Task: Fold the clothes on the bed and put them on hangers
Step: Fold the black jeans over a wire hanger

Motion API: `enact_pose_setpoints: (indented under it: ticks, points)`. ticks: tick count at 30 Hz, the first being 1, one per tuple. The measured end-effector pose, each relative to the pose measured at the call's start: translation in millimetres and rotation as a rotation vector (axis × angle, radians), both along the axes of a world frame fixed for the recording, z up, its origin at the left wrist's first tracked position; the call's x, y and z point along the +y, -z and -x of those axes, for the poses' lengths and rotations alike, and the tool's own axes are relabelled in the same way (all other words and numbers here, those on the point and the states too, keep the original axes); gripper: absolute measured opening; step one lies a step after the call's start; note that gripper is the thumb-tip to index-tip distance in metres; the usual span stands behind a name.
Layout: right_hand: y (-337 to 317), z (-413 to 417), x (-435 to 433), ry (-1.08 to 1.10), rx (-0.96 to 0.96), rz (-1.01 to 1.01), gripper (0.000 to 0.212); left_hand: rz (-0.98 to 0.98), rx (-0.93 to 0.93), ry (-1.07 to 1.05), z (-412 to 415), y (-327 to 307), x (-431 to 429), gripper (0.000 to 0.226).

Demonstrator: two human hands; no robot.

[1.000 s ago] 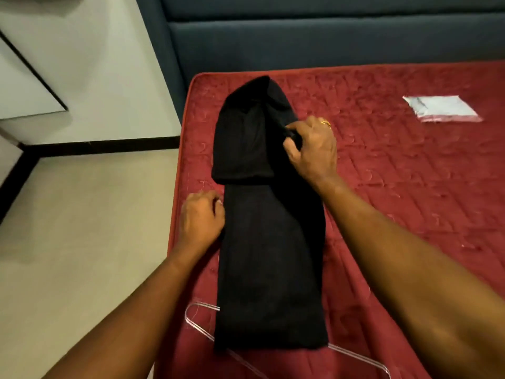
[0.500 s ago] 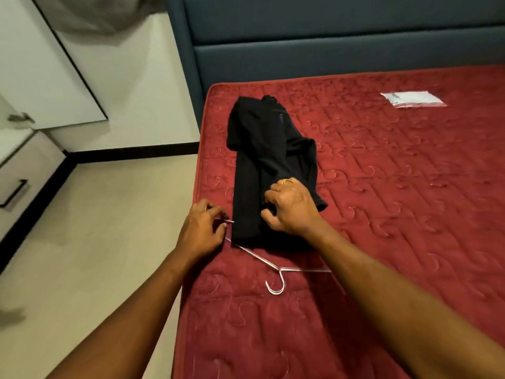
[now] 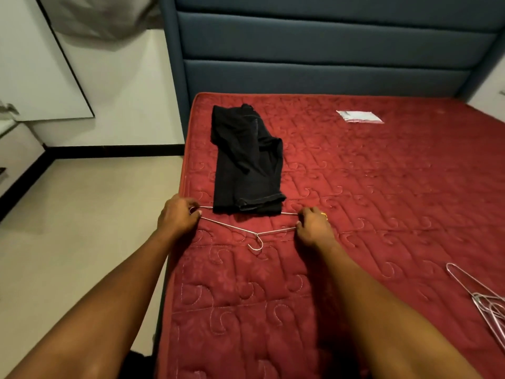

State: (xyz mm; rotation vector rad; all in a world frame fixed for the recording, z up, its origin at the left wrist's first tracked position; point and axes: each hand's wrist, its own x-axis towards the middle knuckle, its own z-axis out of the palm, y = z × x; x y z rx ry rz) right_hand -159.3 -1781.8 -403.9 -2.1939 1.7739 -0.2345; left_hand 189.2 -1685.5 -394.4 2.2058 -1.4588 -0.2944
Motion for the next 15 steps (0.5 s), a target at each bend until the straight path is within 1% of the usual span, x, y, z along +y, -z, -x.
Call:
enact_pose_setpoints:
  ticks: [2, 4, 6, 7, 8, 9, 11, 12, 13, 15]
  points:
    - [-6, 2, -2, -0.039, 0.014, -0.026, 0.052, 0.037, 0.014, -0.053, 0, -2, 6, 0.019]
    - [-14, 3, -4, -0.055, 0.064, -0.029, 0.050, 0.067, 0.038, -0.096, -1, -2, 10, 0.016]
    - [-19, 0, -15, -0.043, 0.113, 0.061, 0.045, 0.124, -0.023, -0.138, 0, -5, 6, 0.015]
    - [-18, -4, -23, -0.019, 0.094, 0.116, 0.042, 0.168, -0.052, -0.148, 3, -5, 0, 0.015]
    - [-16, -9, -32, 0.005, 0.029, 0.146, 0.040, 0.217, -0.051, -0.137, 8, -6, -7, 0.016]
    - [-15, -15, -41, 0.023, -0.080, 0.146, 0.040, 0.262, -0.031, -0.107, 15, -6, -15, 0.016]
    - [-12, -33, -59, 0.095, -0.337, 0.059, 0.042, 0.305, 0.069, -0.040, 35, -10, -35, 0.016]
    - [-11, -43, -66, 0.136, -0.423, 0.005, 0.042, 0.298, 0.137, -0.022, 44, -10, -46, 0.017]
    - [-10, -52, -71, 0.159, -0.481, -0.037, 0.044, 0.281, 0.204, -0.016, 54, -11, -54, 0.019]
    - [-3, -64, -78, 0.149, -0.520, -0.072, 0.045, 0.225, 0.313, -0.027, 71, -9, -67, 0.023]
